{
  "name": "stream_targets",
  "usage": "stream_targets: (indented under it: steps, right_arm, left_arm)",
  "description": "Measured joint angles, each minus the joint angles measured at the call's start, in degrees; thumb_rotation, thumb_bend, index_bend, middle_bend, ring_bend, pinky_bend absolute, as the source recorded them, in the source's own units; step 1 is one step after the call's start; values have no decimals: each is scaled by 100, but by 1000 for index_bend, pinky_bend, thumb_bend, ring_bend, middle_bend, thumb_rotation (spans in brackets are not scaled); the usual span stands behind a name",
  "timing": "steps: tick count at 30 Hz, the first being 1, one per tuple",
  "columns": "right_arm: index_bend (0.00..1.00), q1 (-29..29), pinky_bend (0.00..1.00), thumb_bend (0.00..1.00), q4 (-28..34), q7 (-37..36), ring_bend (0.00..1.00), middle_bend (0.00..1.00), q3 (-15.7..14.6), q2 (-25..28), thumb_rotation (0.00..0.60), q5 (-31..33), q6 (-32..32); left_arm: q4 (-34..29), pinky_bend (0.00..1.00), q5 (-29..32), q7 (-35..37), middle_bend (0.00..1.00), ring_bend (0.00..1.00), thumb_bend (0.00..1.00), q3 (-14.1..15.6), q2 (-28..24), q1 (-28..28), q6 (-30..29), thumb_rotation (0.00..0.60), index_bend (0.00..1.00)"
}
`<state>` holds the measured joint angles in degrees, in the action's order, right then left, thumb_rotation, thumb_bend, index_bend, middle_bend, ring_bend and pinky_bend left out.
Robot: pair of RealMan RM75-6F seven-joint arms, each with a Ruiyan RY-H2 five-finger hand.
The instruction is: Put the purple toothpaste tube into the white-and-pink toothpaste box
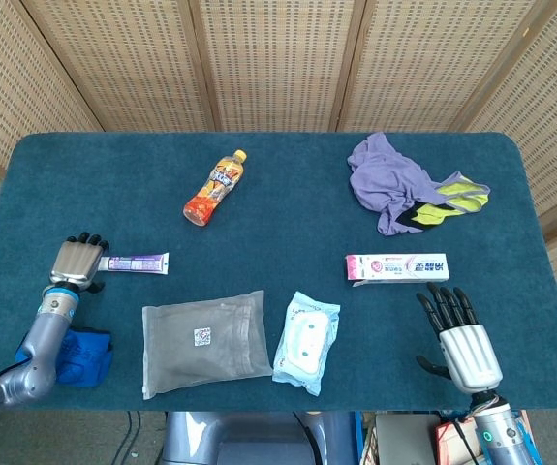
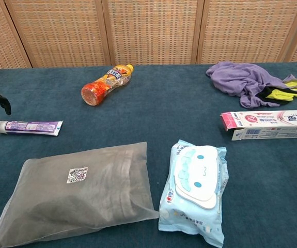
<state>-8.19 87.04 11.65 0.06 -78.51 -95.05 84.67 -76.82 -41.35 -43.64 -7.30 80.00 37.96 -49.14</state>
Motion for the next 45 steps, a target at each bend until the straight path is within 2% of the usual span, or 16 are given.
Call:
stream_targets:
  steps: [18, 24, 26, 29, 35, 45]
  right_arm:
    - [0, 7, 0, 151, -28, -91, 0, 0, 7, 8, 600, -15, 53]
    - [0, 15, 0, 152, -38, -124, 0, 0, 21, 12, 600, -10, 87]
    - [0, 18, 0, 152, -42, -137, 0, 0, 26, 14, 600, -13, 104]
    - [0, 24, 0, 151, -43, -161, 0, 0, 29, 18, 600, -22, 128]
    - [0, 29, 0, 151, -60, -188, 0, 0, 24, 12, 600, -49, 155]
    - [0, 31, 0, 151, -32, -207, 0, 0, 23, 28, 600, -30, 142]
  left_arm:
    - [716, 268, 267, 31, 275, 200, 272, 73, 631, 360, 26, 600, 387]
    - [872, 336, 202, 100, 380, 295, 271, 100, 805, 419, -4, 600, 511]
    - [939, 380, 149, 145, 459, 358, 273, 116, 863, 420, -26, 600, 598]
    - [1024, 445, 31, 275, 568, 446, 300, 124, 946, 405, -78, 600, 720]
    - [1252, 509, -511, 710, 662, 529, 351, 126, 1114, 326, -331, 600, 830]
    - [1279, 516, -1404, 1204, 672, 544, 362, 134, 1047, 222, -773, 600, 850]
